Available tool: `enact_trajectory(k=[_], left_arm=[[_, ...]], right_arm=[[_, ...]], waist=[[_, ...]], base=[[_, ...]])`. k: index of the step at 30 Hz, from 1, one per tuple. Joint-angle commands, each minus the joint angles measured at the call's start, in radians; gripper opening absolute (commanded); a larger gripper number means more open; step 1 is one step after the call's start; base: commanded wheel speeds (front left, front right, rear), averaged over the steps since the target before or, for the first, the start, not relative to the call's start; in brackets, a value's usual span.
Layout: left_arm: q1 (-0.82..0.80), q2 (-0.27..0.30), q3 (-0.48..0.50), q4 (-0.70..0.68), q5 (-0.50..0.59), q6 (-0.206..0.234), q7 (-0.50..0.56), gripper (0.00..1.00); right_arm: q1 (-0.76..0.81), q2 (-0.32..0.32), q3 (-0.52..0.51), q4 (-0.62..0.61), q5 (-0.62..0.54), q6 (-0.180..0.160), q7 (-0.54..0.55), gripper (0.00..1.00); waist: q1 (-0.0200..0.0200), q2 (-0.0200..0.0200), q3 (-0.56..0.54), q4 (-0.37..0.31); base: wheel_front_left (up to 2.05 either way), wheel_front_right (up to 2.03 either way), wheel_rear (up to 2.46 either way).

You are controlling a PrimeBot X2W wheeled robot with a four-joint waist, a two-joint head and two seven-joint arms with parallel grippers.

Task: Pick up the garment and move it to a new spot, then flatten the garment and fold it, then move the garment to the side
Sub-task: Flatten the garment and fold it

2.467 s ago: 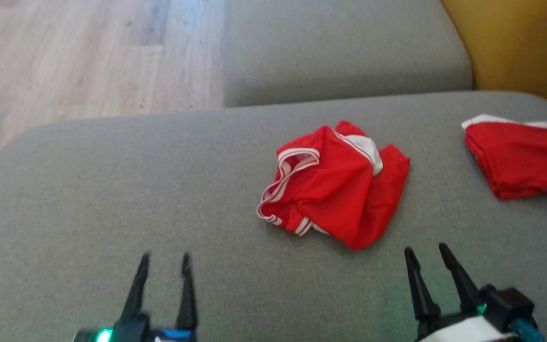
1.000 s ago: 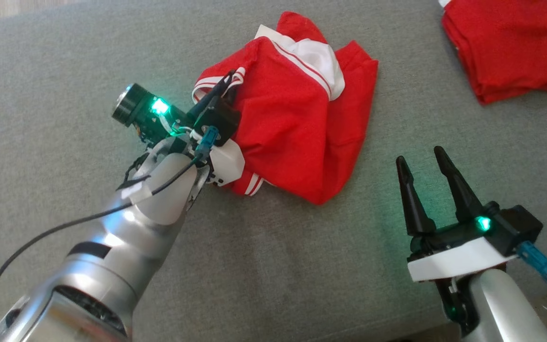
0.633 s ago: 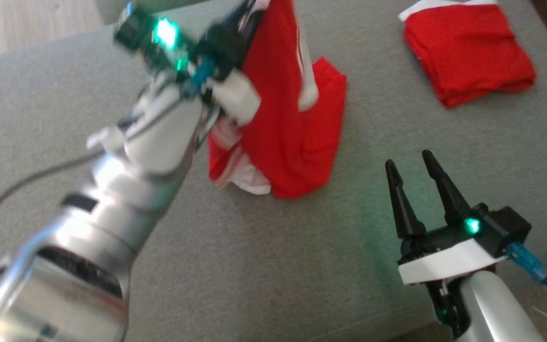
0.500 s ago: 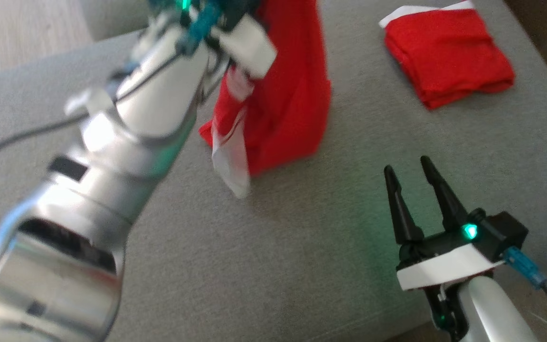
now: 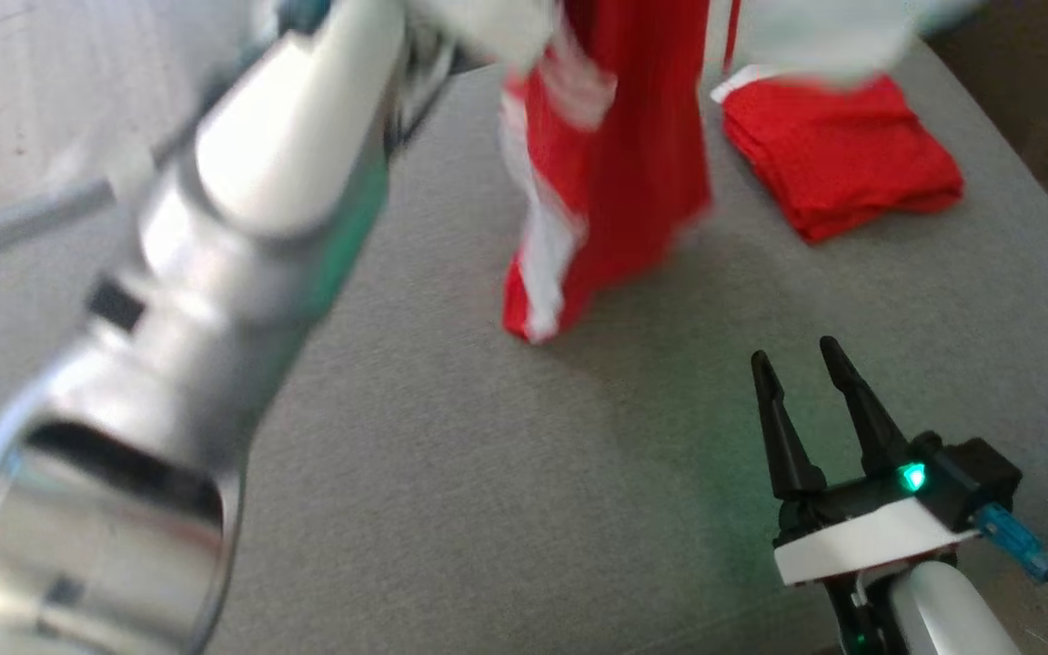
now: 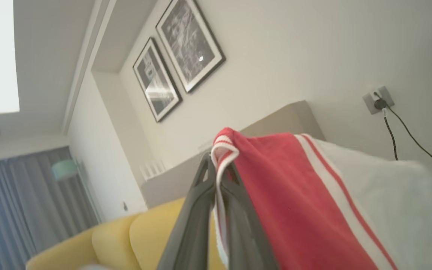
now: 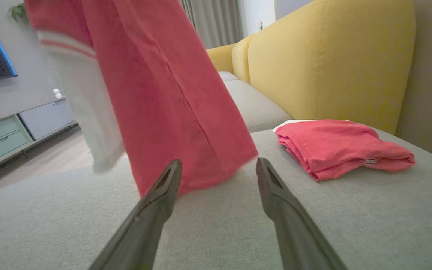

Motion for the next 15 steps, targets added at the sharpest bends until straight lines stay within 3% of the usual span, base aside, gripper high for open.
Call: enact_trajectory(k=[1, 5, 6, 15], left_arm=[[0.076, 0.055, 0.043, -0.044, -0.021, -0.004, -0.001, 0.00], [0.326, 0.127, 0.100, -0.136, -0.066, 0.034, -0.001, 0.00], [0.326, 0.127, 0.100, -0.136, -0.066, 0.034, -0.001, 0.00], [0.859, 0.251, 0.257, -0.327, -0.163, 0.141, -0.001, 0.00]], right_arm=[[0.004, -0.002, 0.009, -0.039, -0.005, -0.001, -0.011, 1.00], [0.029, -0.006, -0.019, -0.046, -0.011, -0.001, -0.011, 1.00], [0.029, -0.006, -0.019, -0.046, -0.011, -0.001, -0.011, 1.00], [0.061, -0.016, -0.045, -0.050, -0.017, -0.001, -0.011, 1.00]], waist=[[0.0001, 0.0000, -0.005, 0.040], [0.0001, 0.0000, -0.011, 0.094], [0.0001, 0.0000, -0.011, 0.094], [0.0001, 0.0000, -0.020, 0.196]], base=[[0.00, 0.00, 0.00], [0.00, 0.00, 0.00], [0.00, 0.00, 0.00], [0.00, 0.00, 0.00]])
